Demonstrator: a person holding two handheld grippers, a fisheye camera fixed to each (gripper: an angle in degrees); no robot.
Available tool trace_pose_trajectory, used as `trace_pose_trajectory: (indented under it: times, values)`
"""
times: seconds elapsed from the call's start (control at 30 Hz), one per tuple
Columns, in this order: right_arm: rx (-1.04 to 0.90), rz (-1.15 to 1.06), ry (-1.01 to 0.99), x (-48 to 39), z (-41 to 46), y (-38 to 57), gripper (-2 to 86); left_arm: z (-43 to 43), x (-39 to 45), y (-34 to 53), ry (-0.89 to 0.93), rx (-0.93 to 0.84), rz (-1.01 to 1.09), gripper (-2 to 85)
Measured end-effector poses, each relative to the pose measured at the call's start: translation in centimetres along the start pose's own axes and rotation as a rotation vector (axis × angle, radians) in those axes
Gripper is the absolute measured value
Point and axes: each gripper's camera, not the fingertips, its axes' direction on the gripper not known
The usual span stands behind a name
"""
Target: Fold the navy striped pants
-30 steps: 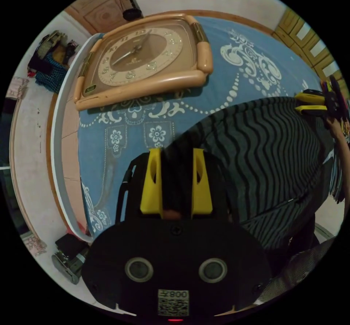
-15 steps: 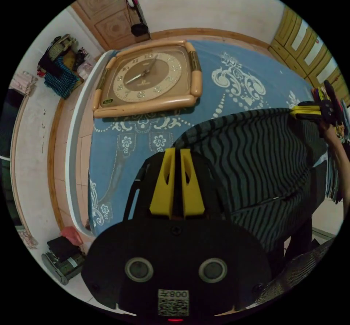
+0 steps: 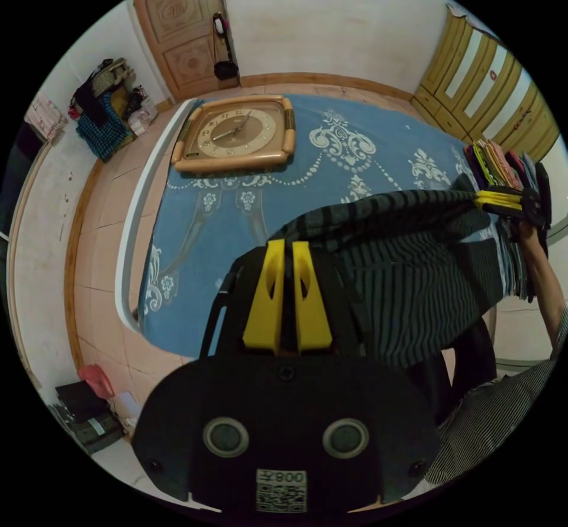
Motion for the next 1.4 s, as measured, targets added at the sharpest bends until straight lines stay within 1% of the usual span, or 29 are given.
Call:
trace_pose_trajectory:
  times: [0.3,0.57,0.8,0.9,1.0,1.17,1.3,1.4]
  values:
    - [-0.041,-0.048,-0.047,-9.5,0.1,7.6,1.7,-1.4,2.4,10.5,-0.04,-0.082,0.084,1.5]
    - [-0.097,-0.101,-0.103,-16.7,2.9,12.9,1.7,-1.3,3.0,17.2,-0.054,-0.108,0.085,1.4]
    - [-0.109,-0.082,-0.127,-19.0,5.2,15.1,1.7,-1.6,3.6,19.6,-0.081,-0.075,0.118,1.4]
    - [-0.104,-0.068,-0.135,-19.3,6.0,15.9,1.8,-0.8,4.1,20.8,-0.11,-0.102,0.169,1.5]
    - [-0.088,-0.065,-0.164,-19.7,6.8,16.8,1.8,0.5,4.1,22.7,-0.107,-0.127,0.173,1.5]
    - [-0.186,-0.111,-0.208,-21.3,11.1,18.9,1.9,3.8,3.6,25.6,-0.024,-0.167,0.099,1.4]
    - [-0.248,-0.12,-0.216,-21.6,14.2,20.1,1.9,7.2,4.3,27.4,-0.046,-0.234,0.098,1.3]
    - [-0.269,-0.11,-0.237,-21.3,15.7,20.9,1.9,8.8,4.5,28.3,-0.056,-0.251,0.085,1.4]
